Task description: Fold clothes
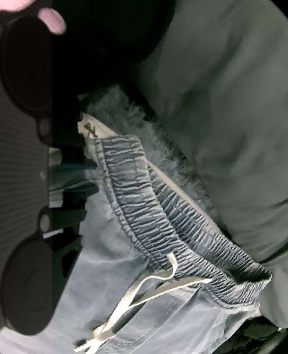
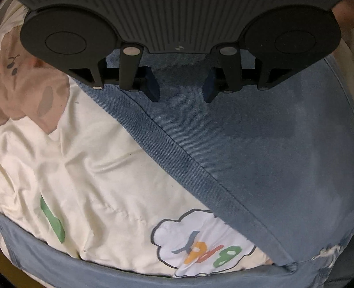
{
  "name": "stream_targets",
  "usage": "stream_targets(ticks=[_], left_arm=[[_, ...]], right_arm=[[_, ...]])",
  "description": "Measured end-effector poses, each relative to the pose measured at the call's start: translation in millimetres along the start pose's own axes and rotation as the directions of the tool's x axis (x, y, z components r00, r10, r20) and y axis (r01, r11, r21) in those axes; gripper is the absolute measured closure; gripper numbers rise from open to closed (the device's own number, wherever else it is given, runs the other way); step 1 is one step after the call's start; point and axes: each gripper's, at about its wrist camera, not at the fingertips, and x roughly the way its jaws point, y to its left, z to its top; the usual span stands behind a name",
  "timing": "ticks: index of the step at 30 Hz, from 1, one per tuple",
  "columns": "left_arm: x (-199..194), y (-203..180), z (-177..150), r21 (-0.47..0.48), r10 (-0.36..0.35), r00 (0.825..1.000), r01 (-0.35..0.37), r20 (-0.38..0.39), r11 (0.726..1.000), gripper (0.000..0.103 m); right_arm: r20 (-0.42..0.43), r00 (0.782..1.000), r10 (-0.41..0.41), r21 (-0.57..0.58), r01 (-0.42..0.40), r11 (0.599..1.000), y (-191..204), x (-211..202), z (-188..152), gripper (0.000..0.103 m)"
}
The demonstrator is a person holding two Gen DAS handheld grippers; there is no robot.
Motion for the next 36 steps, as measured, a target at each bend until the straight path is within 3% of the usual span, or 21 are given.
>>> stream_targets(ticks=[6, 10, 14, 16, 19, 24, 25, 29, 36], left_arm=[[-39, -19, -1, -0.007, -0.018, 0.999, 0.018, 0.04, 1.0, 0.083], [-59, -39, 18, 0.021, -0.034, 0.993, 0.032, 0.112, 0.999, 0.083], [-62, -72, 45, 0.103, -0.178, 0.967, 0.161, 0.184, 0.982, 0.081], [-59, -93, 57, 0.171, -0.192, 0.956, 0.156, 0.221, 0.973, 0.081], [-48, -122, 76, 0.236, -0.211, 0.942, 0.15, 0.26, 0.96, 0.082], [-29, -154, 101, 0.286, -0.221, 0.923, 0.13, 0.314, 0.949, 0.086], [-29, -160, 105, 0.294, -0.223, 0.919, 0.126, 0.325, 0.948, 0.091], [-21, -177, 118, 0.325, -0.244, 0.903, 0.126, 0.353, 0.937, 0.098], [17, -183, 138, 0.31, -0.19, 0.917, 0.077, 0.351, 0.948, 0.1]], right_arm=[[0.01, 1.0, -0.002, -0.02, 0.002, 1.0, 1, 1, -1, 0.05], [0.016, 1.0, 0.004, -0.021, -0.003, 1.0, 3, 2, 0, 0.046], [0.021, 1.0, 0.017, -0.024, -0.016, 1.0, 4, 3, -1, 0.036], [0.026, 0.999, 0.024, -0.042, -0.023, 0.999, 7, 4, -2, 0.03], [0.035, 0.999, 0.026, -0.037, -0.024, 0.999, 8, 4, -3, 0.029], [0.036, 0.998, 0.053, 0.009, -0.053, 0.999, 0, 3, 1, 0.031], [0.035, 0.998, 0.054, 0.009, -0.055, 0.998, -1, 2, 1, 0.032], [0.038, 0.998, 0.049, 0.031, -0.051, 0.998, -7, 0, 2, 0.048], [0.023, 0.998, 0.062, 0.056, -0.063, 0.996, -18, -1, 7, 0.056]])
